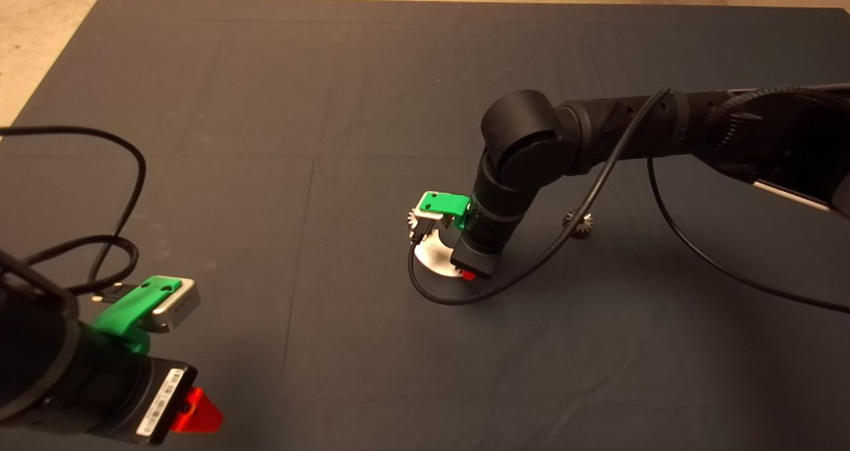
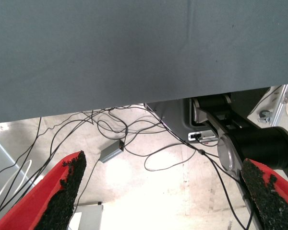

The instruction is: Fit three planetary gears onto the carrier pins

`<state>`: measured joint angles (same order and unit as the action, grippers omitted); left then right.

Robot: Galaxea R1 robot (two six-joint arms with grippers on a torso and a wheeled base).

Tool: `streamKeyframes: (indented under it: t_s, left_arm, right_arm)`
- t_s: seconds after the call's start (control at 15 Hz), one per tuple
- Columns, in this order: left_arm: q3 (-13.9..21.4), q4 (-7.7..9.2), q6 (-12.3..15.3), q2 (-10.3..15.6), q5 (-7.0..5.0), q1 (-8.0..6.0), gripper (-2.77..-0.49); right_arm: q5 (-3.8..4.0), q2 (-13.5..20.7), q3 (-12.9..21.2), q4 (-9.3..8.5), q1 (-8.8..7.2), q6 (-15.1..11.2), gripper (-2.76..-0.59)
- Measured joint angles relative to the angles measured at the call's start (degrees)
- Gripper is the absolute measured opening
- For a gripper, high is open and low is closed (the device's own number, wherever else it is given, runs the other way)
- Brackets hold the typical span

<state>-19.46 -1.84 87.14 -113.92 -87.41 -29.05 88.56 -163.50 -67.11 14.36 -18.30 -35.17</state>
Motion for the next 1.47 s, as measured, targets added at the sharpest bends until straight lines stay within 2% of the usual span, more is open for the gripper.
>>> streamKeyframes:
  t_s: [0.33,1.47]
  left_arm:
    - [0.0,0.02,0.01,0.0,-0.02,0.0,-0.95]
    - [0.0,0.02,0.01,0.0,-0.02,0.0,-0.95]
  right_arm:
    - [-0.65,-0.04,-0.63,0.1,-0.39,0.0,-2.3]
    - [-0.67,0.0,0.09,0.1,-0.72,-0.02,-2.3]
